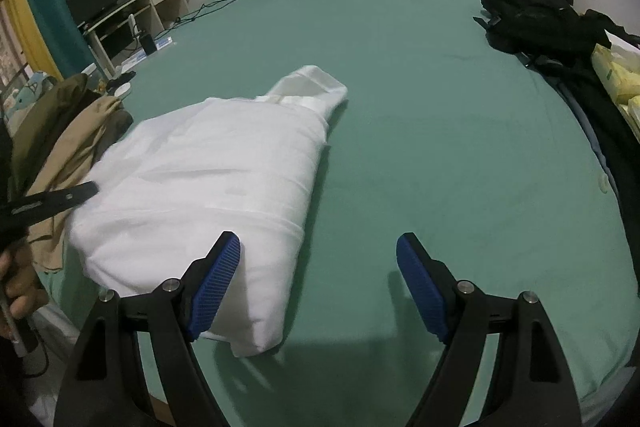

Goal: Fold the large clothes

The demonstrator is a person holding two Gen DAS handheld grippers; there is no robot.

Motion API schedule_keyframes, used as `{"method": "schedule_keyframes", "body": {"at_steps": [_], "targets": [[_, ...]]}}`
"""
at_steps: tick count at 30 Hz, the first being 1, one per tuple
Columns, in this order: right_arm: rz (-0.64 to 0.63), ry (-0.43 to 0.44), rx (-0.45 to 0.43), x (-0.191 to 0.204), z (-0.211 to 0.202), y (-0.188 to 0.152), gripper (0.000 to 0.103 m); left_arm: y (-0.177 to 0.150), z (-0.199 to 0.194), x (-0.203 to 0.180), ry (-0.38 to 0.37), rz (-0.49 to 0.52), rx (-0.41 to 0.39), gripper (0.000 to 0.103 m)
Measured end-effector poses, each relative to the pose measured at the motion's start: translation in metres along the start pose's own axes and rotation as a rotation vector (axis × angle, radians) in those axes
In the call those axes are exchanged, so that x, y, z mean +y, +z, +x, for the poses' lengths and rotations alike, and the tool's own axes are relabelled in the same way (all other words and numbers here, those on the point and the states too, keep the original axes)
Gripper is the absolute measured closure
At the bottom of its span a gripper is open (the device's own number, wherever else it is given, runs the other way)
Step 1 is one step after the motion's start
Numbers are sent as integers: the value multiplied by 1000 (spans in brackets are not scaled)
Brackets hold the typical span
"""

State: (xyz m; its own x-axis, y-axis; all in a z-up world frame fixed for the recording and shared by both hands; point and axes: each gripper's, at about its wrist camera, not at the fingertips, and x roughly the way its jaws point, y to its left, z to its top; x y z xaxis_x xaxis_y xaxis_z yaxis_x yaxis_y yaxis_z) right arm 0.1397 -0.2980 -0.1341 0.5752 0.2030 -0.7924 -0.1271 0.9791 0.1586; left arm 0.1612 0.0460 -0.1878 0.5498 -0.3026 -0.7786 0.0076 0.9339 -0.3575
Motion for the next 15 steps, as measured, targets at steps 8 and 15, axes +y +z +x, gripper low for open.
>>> {"method": "schedule_keyframes", "body": {"at_steps": [8,15], "targets": [[-44,34,50,18,28,-10,21,-22,19,19,74,-16,108,97],[-69,7,46,23,35,-19,19,-20,26,4,131,38,89,96]]}}
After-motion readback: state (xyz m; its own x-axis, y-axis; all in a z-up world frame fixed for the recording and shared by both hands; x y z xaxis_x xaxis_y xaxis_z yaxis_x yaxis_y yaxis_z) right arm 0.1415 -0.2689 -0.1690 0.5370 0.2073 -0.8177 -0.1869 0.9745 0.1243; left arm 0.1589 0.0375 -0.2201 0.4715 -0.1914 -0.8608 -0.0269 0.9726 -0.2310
